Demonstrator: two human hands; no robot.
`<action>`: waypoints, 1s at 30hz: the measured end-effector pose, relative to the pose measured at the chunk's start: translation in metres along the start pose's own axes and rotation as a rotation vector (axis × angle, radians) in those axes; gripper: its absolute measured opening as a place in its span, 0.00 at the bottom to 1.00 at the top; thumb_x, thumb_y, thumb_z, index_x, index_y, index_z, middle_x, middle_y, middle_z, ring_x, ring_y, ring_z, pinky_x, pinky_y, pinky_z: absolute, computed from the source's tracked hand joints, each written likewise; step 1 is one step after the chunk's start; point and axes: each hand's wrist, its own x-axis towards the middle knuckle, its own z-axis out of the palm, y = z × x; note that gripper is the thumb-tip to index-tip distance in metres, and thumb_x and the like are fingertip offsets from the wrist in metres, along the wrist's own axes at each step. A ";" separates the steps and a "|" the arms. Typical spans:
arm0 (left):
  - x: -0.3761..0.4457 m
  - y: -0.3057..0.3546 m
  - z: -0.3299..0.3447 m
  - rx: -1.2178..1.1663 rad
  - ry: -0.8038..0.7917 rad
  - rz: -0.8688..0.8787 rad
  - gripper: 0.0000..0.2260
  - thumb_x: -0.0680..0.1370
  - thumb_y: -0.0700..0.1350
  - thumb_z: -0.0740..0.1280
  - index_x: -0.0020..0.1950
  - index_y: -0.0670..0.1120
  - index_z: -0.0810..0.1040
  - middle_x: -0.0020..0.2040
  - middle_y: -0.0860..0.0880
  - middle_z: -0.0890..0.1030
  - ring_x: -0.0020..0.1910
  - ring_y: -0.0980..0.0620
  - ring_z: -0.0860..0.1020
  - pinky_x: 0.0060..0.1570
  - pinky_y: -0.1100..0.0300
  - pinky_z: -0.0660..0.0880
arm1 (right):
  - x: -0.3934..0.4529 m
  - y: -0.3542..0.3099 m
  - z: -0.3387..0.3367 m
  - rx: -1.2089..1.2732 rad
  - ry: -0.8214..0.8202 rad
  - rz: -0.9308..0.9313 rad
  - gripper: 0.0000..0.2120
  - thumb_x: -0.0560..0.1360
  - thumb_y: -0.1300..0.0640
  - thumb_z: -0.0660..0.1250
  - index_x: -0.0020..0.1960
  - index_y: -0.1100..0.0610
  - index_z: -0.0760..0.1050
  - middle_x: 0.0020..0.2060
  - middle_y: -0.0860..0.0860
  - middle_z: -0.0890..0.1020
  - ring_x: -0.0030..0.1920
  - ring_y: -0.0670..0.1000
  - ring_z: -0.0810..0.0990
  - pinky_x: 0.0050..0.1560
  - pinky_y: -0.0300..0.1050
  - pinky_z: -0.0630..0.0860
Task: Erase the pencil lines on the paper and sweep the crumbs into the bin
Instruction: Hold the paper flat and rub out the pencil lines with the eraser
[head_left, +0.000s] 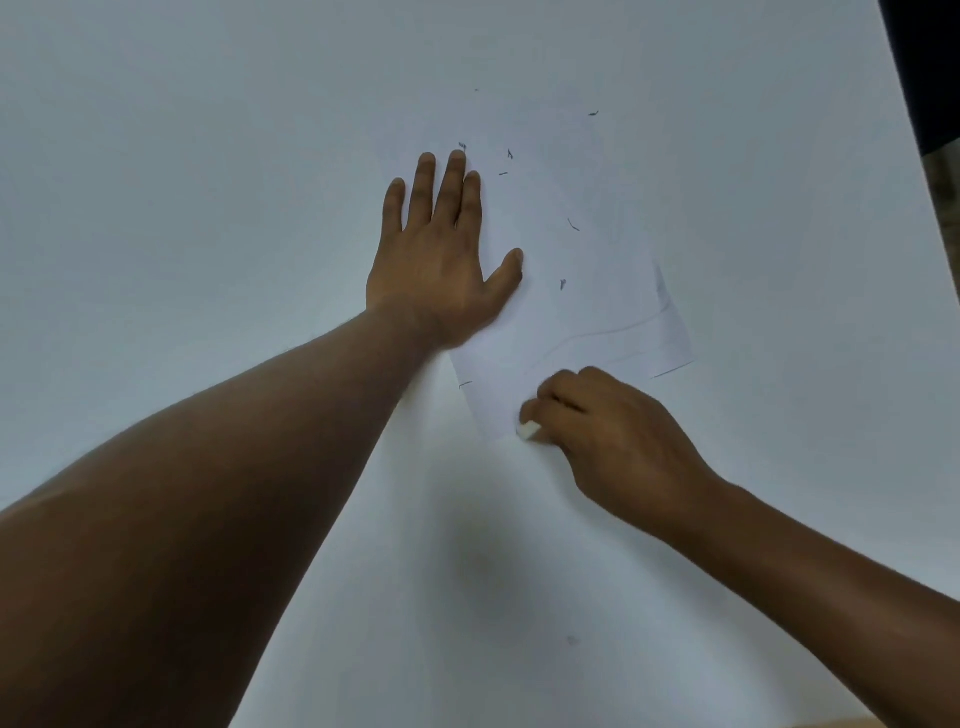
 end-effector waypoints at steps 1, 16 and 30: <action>0.000 0.000 0.000 0.001 -0.001 0.002 0.39 0.82 0.67 0.44 0.84 0.42 0.47 0.85 0.44 0.44 0.84 0.42 0.41 0.81 0.41 0.41 | 0.005 0.003 -0.002 0.021 0.014 0.025 0.09 0.73 0.64 0.72 0.53 0.56 0.82 0.44 0.50 0.80 0.40 0.53 0.76 0.31 0.45 0.74; 0.001 0.000 0.000 -0.009 0.011 -0.002 0.39 0.82 0.67 0.45 0.84 0.41 0.49 0.85 0.43 0.45 0.84 0.41 0.42 0.81 0.40 0.42 | 0.018 -0.001 -0.002 0.046 0.074 0.111 0.06 0.76 0.61 0.70 0.52 0.55 0.82 0.43 0.49 0.79 0.40 0.53 0.76 0.33 0.48 0.76; 0.001 0.000 0.000 -0.020 0.007 0.002 0.40 0.81 0.67 0.46 0.84 0.41 0.49 0.85 0.43 0.46 0.84 0.41 0.42 0.81 0.40 0.42 | 0.031 -0.013 -0.001 0.070 0.111 0.161 0.07 0.75 0.61 0.69 0.52 0.54 0.81 0.43 0.50 0.78 0.41 0.54 0.77 0.35 0.45 0.75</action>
